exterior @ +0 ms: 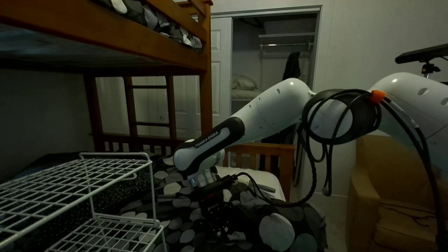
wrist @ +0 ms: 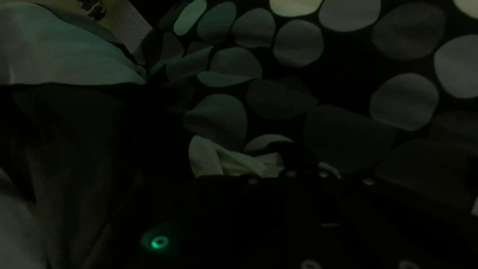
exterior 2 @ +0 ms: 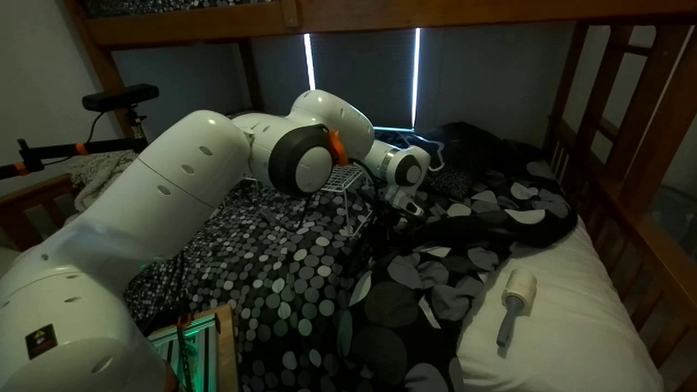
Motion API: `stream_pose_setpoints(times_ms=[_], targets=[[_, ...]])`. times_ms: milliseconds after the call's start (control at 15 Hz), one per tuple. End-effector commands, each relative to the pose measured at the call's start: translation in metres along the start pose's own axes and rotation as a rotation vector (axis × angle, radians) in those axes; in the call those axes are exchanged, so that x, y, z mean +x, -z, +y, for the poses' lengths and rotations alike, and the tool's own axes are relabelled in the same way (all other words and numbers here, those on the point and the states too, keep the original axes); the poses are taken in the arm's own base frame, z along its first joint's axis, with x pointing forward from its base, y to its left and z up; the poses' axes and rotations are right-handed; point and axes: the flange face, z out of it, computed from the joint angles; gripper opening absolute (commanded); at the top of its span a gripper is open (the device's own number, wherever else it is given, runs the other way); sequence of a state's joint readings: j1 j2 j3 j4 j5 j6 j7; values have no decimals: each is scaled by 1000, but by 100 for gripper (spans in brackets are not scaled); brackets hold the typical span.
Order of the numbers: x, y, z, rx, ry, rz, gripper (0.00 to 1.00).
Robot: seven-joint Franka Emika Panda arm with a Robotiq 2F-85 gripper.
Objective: Move the right end of the blanket to the left, then move the lint roller to the left
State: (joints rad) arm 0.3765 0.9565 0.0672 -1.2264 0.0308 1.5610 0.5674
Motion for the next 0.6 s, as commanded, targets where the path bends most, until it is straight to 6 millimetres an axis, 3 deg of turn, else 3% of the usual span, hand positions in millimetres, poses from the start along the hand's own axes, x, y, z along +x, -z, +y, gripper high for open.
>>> stream_pose_setpoints(times_ms=[0, 67, 133, 267, 533], targets=[[-16, -1, -25, 42, 44, -6, 0], [-17, 4, -23, 49, 42, 2, 2], [-20, 9, -21, 52, 46, 8, 27], [-30, 23, -17, 69, 63, 30, 32], [-59, 64, -11, 122, 107, 127, 58]])
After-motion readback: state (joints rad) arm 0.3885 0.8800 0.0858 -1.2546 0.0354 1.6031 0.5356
